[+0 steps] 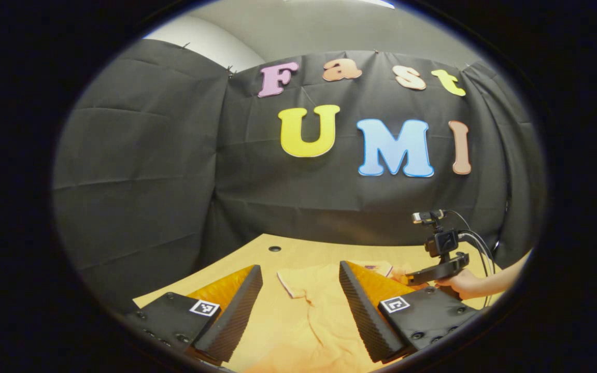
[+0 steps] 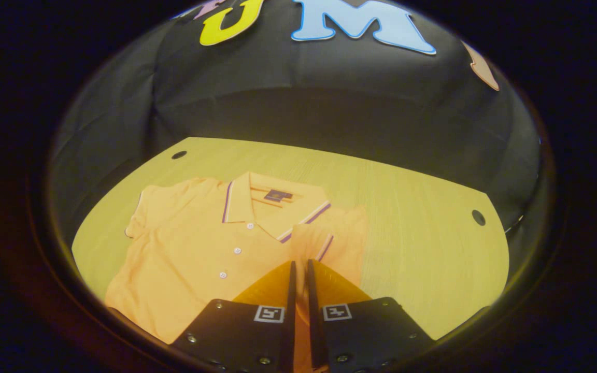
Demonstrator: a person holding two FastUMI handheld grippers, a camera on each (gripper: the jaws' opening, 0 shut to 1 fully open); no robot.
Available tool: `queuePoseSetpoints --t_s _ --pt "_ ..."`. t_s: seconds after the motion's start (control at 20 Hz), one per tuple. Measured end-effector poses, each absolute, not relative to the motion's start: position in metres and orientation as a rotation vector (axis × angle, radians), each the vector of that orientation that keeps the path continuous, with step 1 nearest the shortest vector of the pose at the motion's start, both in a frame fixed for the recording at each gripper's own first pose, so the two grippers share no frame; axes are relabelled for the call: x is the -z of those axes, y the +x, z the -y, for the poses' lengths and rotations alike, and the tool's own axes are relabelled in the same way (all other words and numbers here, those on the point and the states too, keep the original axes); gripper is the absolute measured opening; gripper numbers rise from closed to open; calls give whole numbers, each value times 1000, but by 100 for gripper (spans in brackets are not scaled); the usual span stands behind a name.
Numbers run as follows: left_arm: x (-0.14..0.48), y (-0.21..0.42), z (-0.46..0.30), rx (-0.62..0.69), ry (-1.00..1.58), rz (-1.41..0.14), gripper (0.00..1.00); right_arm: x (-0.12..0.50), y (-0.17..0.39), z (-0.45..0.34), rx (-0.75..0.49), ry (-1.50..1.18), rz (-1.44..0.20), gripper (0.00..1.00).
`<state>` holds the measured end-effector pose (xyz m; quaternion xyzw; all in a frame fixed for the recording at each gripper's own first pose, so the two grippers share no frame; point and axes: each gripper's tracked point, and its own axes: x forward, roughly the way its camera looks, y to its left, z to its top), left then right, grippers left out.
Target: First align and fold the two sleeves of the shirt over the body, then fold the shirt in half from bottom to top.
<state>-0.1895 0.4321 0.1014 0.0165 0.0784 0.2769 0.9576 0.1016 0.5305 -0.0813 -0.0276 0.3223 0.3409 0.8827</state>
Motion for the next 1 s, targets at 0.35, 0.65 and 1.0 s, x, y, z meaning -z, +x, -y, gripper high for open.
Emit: queuePoseSetpoints --t_s 0.35,0.65,1.0 --pt "-89 -167 -447 -500 14 -166 99 61 90 -525 -711 -43 -640 63" --pt "-53 -119 -475 -410 -46 -214 96 15 63 -494 -653 -20 -561 97" --pt "7 -62 -535 -391 -74 -323 93 -43 17 -468 -585 9 -447 97"
